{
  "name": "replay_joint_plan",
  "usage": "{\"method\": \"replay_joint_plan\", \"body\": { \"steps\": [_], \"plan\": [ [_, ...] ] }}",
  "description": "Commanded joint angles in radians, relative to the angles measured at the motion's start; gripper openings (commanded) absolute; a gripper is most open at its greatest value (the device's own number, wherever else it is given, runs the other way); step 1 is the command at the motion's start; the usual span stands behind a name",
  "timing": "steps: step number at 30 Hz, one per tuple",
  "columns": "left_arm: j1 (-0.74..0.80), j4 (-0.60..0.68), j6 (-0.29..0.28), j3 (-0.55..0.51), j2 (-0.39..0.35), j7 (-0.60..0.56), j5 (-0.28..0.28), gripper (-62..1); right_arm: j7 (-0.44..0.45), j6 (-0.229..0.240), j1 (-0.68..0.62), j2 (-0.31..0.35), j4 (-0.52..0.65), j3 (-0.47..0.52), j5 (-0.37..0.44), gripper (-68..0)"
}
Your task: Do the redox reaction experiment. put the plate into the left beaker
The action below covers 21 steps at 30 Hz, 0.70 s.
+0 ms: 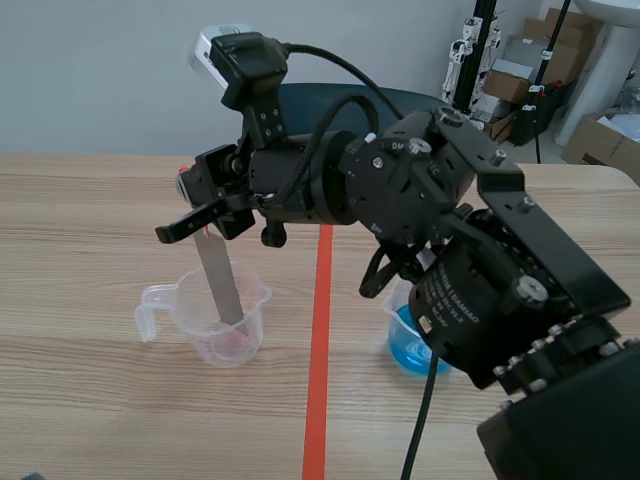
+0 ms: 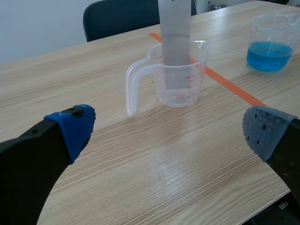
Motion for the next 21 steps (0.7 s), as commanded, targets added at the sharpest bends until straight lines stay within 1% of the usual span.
{"method": "replay_joint_plan", "body": {
  "steps": [1,9,21],
  "plan": [
    [0.013,0.005,0.001,-0.006,0.005,-0.014,-0.006,1.4,0.031,0.002,0.023,-0.003,0.004,0.005,0.006,-67.4],
    [0.013,0.005,0.001,-0.006,0.005,-0.014,-0.006,1.4,0.088,0.009,0.023,-0.003,-0.052,0.005,-0.006,-67.4],
    [0.013,0.005,0.001,-0.006,0.005,-0.014,-0.006,1.4,0.098,0.008,0.022,-0.003,-0.066,0.005,-0.005,-67.3]
  ]
}}
